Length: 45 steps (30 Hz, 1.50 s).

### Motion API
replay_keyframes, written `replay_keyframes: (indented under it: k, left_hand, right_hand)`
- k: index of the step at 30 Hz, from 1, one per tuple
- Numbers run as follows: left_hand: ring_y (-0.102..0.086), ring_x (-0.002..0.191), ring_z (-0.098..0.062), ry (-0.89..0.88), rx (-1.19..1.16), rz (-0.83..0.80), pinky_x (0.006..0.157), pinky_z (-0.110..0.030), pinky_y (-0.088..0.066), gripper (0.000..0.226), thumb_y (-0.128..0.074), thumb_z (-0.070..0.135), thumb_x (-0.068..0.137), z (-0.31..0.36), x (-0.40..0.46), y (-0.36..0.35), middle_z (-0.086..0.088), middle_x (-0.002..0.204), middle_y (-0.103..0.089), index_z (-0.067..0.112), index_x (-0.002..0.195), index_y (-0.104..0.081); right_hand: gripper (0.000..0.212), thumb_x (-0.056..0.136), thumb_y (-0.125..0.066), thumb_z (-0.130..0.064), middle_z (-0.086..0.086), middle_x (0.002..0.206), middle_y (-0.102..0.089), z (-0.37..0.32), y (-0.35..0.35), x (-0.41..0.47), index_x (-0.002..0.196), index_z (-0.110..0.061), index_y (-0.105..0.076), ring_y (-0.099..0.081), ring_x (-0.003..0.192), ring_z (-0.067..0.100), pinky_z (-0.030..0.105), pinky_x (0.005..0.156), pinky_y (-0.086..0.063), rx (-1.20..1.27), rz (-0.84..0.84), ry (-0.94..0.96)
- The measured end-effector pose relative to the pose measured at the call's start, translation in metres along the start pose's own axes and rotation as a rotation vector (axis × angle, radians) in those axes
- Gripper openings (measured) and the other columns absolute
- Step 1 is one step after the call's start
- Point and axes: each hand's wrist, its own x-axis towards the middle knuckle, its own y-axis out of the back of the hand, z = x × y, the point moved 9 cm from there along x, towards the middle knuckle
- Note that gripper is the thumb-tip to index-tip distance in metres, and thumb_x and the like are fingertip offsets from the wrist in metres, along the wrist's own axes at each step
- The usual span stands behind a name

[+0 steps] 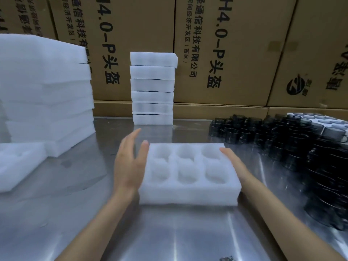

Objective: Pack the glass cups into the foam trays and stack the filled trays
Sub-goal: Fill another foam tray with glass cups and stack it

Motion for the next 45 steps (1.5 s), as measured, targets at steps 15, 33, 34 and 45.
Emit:
replay_keyframes:
  k: [15, 33, 34, 45]
  left_hand:
    - [-0.049, 0.125, -0.017, 0.488, -0.503, -0.376, 0.111, -0.039, -0.032, 0.041, -0.056, 0.023, 0.092, -0.053, -0.017, -0.076, 0.001, 0.138, -0.051, 0.018, 0.133, -0.051]
    - [-0.045, 0.097, 0.029, 0.35, -0.348, -0.464, 0.07, 0.002, -0.038, 0.065, -0.055, 0.029, 0.064, -0.052, -0.013, -0.092, 0.036, 0.113, -0.048, 0.037, 0.128, -0.045]
    - [-0.045, 0.094, 0.031, 0.353, -0.354, -0.466, 0.069, 0.002, -0.038, 0.064, -0.055, 0.029, 0.063, -0.053, -0.013, -0.092, 0.037, 0.111, -0.048, 0.038, 0.127, -0.045]
    - [-0.049, 0.09, 0.028, 0.377, -0.366, -0.465, 0.065, 0.002, -0.04, 0.066, -0.056, 0.027, 0.065, -0.05, -0.013, -0.092, 0.032, 0.11, -0.05, 0.031, 0.13, -0.045]
  right_hand:
    - [0.025, 0.095, -0.046, -0.037, -0.001, 0.09, -0.071, -0.018, 0.082, 0.018, 0.091, -0.025, -0.067, -0.064, 0.086, 0.019, 0.039, 0.083, -0.051, -0.407, 0.507, 0.175]
    - [0.06, 0.096, -0.043, -0.033, 0.002, 0.104, -0.066, -0.027, 0.102, 0.117, 0.149, -0.037, -0.014, -0.057, 0.085, 0.027, 0.031, 0.066, -0.04, -1.193, 0.584, 0.058]
    - [0.058, 0.096, -0.043, -0.032, 0.002, 0.105, -0.066, -0.028, 0.102, 0.119, 0.148, -0.036, -0.018, -0.058, 0.087, 0.028, 0.031, 0.065, -0.039, -1.202, 0.588, 0.068]
    - [0.014, 0.091, -0.056, -0.041, -0.01, 0.076, -0.058, -0.036, 0.102, 0.089, 0.096, -0.028, -0.054, -0.054, 0.075, 0.014, 0.025, 0.054, -0.033, -0.983, 0.636, 0.295]
